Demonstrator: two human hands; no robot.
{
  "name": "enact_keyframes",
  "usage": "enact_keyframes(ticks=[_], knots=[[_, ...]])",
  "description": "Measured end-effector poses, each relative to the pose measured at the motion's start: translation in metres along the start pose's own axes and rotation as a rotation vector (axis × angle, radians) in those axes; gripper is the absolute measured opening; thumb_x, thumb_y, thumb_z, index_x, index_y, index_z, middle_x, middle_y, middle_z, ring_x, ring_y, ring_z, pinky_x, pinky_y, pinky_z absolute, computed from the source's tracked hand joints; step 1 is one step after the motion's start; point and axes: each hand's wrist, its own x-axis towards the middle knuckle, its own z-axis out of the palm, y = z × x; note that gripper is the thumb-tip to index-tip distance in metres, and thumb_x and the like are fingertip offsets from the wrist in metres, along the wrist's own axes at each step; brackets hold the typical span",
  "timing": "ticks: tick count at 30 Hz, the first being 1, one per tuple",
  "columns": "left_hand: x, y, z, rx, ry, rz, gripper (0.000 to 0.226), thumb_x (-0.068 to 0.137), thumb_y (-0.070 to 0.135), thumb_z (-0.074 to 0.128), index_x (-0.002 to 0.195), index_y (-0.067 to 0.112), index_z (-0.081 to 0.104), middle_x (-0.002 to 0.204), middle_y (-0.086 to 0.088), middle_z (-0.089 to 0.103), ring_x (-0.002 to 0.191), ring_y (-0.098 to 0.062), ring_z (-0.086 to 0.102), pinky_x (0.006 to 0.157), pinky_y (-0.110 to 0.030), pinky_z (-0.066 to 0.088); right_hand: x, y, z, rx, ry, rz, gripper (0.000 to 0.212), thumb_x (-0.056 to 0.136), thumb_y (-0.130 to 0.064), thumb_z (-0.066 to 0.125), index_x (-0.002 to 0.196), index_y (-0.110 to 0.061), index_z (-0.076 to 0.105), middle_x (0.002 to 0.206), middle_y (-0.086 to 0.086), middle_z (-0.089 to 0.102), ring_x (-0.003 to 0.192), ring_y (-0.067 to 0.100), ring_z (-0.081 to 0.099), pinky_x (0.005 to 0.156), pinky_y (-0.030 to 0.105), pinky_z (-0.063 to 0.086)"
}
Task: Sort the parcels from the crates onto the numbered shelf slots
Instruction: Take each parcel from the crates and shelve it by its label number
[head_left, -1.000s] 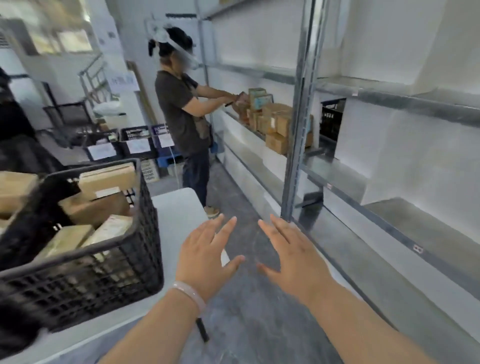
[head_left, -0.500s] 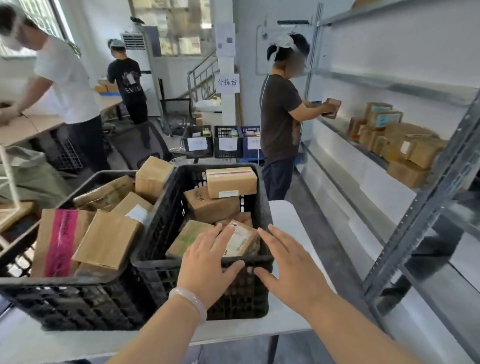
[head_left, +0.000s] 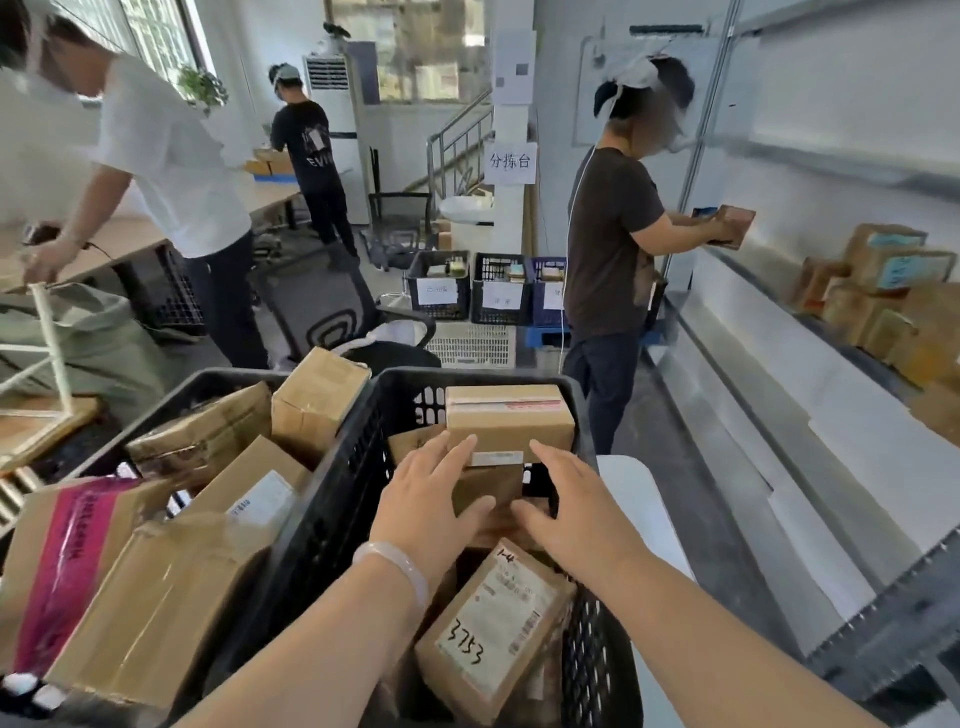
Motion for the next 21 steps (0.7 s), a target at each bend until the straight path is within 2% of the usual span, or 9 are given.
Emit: enact_keyframes(ticks=[4,7,9,11,15,18,21], knots=[[0.048,-0.007,0.008,0.026,-0.059,0.033,0.067,0.091,0.052,0.057,0.15,0.036,0.031,0.16,0.004,0.024,0.146,-0.02,0.019,0.118,-0.037,0.022,0.05,0.011,0.019,0.273,-0.114,0.283,0.066,0.086,-0.051,0.062,0.145,-0.035,0.036,0.147,-0.009,0.042,0.132,0.014,0.043,0.101,0.033,0.038],[0.079,-0.011,0.018,0.048,-0.098,0.078,0.065,0.092,0.051,0.056,0.15,0.036,0.031,0.161,0.003,0.023,0.147,-0.02,0.017,0.117,-0.036,0.02,0.077,0.017,0.031,0.575,-0.141,0.604,0.066,0.086,-0.045,0.064,0.145,-0.027,0.039,0.138,-0.003,0.051,0.114,0.016,0.051,0.093,0.031,0.04],[0.1,-0.014,0.025,0.048,-0.134,0.098,0.065,0.092,0.05,0.056,0.151,0.036,0.03,0.16,0.003,0.024,0.147,-0.02,0.017,0.117,-0.035,0.019,0.092,0.023,0.041,0.752,-0.126,0.814,0.058,0.086,-0.038,0.065,0.138,-0.019,0.046,0.124,0.0,0.056,0.106,0.017,0.052,0.094,0.034,0.043],[0.118,-0.016,0.034,0.094,-0.182,0.149,0.066,0.093,0.049,0.056,0.151,0.036,0.028,0.16,0.002,0.025,0.146,-0.02,0.019,0.118,-0.037,0.019,0.103,0.028,0.05,0.897,-0.105,0.947,0.039,0.087,-0.034,0.066,0.122,-0.019,0.054,0.106,-0.001,0.056,0.097,0.017,0.052,0.085,0.033,0.044],[0.134,-0.024,0.051,0.195,-0.256,0.245,0.065,0.093,0.05,0.055,0.15,0.034,0.03,0.158,0.003,0.03,0.146,-0.021,0.024,0.119,-0.041,0.022,0.116,0.033,0.062,1.004,-0.002,1.048,0.028,0.088,-0.028,0.063,0.113,-0.018,0.057,0.107,-0.001,0.058,0.094,0.013,0.055,0.07,0.028,0.045],[0.135,-0.033,0.055,0.212,-0.237,0.276,0.061,0.092,0.052,0.054,0.147,0.033,0.036,0.157,0.005,0.033,0.146,-0.02,0.024,0.12,-0.041,0.019,0.117,0.035,0.069,1.13,0.056,1.057,0.018,0.088,-0.021,0.062,0.106,-0.018,0.062,0.104,-0.001,0.061,0.092,0.009,0.057,0.071,0.029,0.047],[0.137,-0.039,0.054,0.214,-0.234,0.313,0.06,0.092,0.051,0.053,0.147,0.033,0.036,0.157,0.006,0.032,0.146,-0.02,0.023,0.118,-0.042,0.022,0.115,0.034,0.074,1.306,0.167,1.057,0.007,0.09,-0.014,0.057,0.094,-0.015,0.063,0.09,-0.002,0.065,0.083,0.008,0.059,0.071,0.031,0.048]])
